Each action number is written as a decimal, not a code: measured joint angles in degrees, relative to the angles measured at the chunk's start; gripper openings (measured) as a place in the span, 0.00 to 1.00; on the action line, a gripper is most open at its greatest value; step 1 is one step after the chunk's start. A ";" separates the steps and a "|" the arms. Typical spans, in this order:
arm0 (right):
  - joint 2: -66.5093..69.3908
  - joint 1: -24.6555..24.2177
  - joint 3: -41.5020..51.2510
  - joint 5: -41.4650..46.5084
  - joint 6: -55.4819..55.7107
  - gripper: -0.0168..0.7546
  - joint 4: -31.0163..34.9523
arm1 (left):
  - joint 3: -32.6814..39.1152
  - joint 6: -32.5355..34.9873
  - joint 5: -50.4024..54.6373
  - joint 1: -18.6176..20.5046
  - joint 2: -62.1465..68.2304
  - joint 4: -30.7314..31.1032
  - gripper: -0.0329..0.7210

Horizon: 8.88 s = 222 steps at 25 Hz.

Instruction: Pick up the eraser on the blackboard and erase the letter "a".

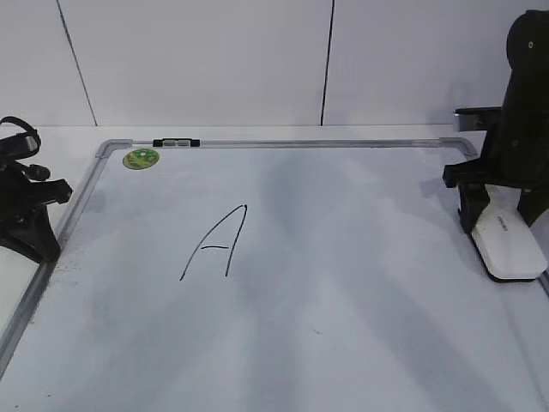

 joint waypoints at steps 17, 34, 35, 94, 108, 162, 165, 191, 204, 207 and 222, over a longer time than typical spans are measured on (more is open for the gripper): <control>0.00 0.00 -0.37 0.00 -0.12 0.82 0.05 | 0.00 0.00 -0.13 0.00 0.00 -0.14 0.14; -2.66 0.00 -8.61 0.21 -0.70 0.82 -0.71 | 0.00 0.00 -0.35 0.00 0.00 -0.38 0.27; -3.20 0.00 -8.61 0.21 -0.70 0.82 -0.60 | 0.00 0.00 -0.25 0.00 0.00 -0.38 0.31; -86.94 4.38 26.35 3.28 3.91 0.74 4.04 | -6.86 -0.71 18.26 -7.93 -67.31 5.53 0.45; -102.95 4.38 37.16 3.41 2.53 0.74 4.16 | 14.26 -1.05 18.64 -8.65 -85.61 6.66 0.45; -119.58 4.38 62.05 -3.28 -1.23 0.74 -1.33 | 42.86 -1.15 8.73 -8.65 -100.06 13.61 0.45; -119.58 4.38 62.05 -3.28 -1.23 0.74 -1.33 | 42.86 -1.15 8.73 -8.65 -100.06 13.61 0.45; -119.58 4.38 62.14 -3.40 -1.31 0.74 -1.43 | 42.96 -1.15 8.84 -8.65 -112.50 13.61 0.45; -119.58 2.33 62.14 -3.50 -1.31 0.74 -1.43 | 42.96 -1.15 8.84 -2.40 -112.50 13.61 0.45; -119.58 0.87 62.14 -3.50 -1.31 0.74 -1.43 | 42.96 -1.15 8.84 -0.90 -112.50 13.61 0.45; -119.58 0.04 62.14 -3.50 -1.31 0.74 -1.43 | 42.96 -1.15 8.84 3.84 -112.50 13.61 0.45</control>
